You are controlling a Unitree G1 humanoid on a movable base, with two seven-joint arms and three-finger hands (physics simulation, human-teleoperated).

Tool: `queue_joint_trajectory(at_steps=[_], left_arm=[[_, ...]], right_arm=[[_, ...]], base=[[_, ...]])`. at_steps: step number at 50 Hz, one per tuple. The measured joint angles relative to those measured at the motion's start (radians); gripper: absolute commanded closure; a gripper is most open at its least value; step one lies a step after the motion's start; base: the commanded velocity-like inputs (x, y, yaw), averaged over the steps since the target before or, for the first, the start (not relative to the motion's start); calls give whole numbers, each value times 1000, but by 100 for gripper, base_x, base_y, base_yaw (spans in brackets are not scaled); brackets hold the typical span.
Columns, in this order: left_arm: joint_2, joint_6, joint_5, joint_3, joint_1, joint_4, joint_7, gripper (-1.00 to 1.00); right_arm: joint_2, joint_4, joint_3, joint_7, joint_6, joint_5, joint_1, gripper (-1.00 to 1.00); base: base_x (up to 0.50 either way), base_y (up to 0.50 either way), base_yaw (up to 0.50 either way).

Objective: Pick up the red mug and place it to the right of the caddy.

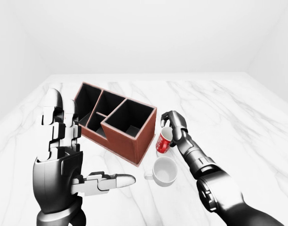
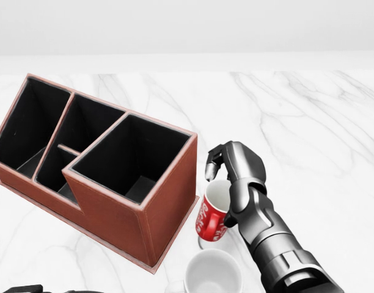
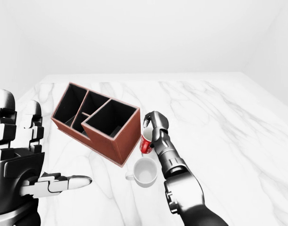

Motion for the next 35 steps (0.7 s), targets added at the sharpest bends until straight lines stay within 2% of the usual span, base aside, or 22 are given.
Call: queue_joint_trajectory(at_steps=[3,4,5,7,22,35], left_arm=[[0,0,0,0,0,0,0,-100],[0,0,0,0,0,0,0,-100],[0,0,0,0,0,0,0,-100],[0,0,-1,1,0,0,0,-100],[-1,0,-4,6,1,0,-3,-100],[-1,0,-2,4,1,0,-2,-100]], right_arm=[[-1,7,0,-8,0,1,-3,84],[-2,8,-1,-11,0,-1,-4,73],[-2,10,-1,-13,1,-2,-5,-19],[-2,13,-1,-19,2,-5,-7,-100],[-11,17,0,-32,6,-28,-7,-100],[-35,-11,-2,-20,-4,-42,26,-100]], base=[[0,0,0],[0,0,0],[0,0,0],[0,0,0],[0,0,0],[0,0,0]])
